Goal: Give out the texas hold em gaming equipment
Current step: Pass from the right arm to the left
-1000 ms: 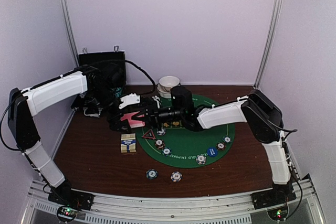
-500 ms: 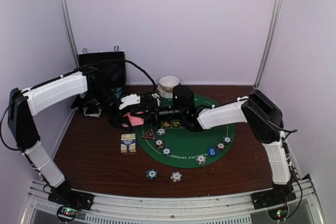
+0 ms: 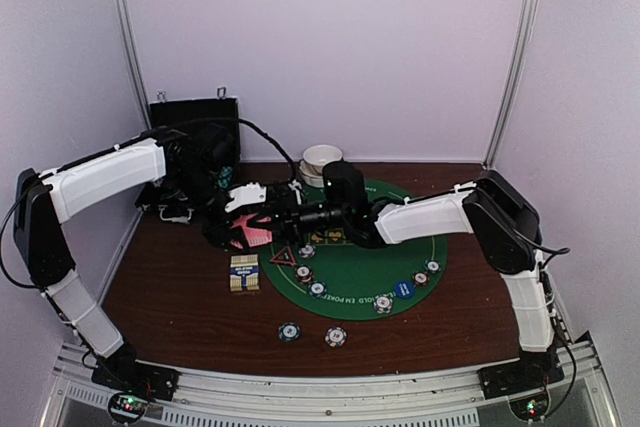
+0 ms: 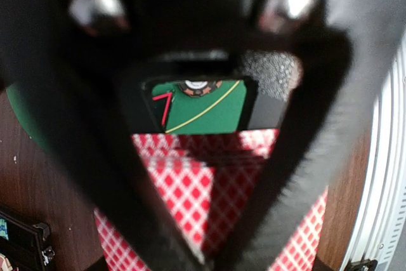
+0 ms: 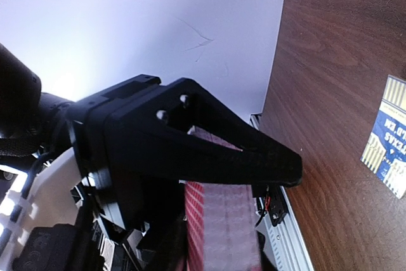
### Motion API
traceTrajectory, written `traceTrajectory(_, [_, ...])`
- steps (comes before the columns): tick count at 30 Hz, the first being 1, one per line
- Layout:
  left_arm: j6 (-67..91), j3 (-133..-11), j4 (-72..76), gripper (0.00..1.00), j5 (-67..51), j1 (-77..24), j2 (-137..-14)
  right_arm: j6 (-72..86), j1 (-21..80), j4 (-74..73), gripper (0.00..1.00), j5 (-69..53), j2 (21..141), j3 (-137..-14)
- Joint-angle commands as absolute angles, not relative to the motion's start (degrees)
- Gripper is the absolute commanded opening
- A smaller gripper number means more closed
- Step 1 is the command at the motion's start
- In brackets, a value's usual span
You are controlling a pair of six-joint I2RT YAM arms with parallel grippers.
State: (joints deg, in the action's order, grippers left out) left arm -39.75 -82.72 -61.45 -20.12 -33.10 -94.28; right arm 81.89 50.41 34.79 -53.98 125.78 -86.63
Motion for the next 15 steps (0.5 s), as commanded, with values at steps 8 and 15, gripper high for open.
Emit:
traceTrajectory(8, [-40.26,-82.65,-59.97,0.74,-19.9,-33.39,-92.01,80.2,50.71,27.53,0.01,-52.99,125.54,-87.61])
traceTrajectory(15, [-40.63,-81.53,-59.87,0.93,-19.39,-33.91,-91.94,81.21,50.79,28.94,0.01,-52.77,125.96,-88.0])
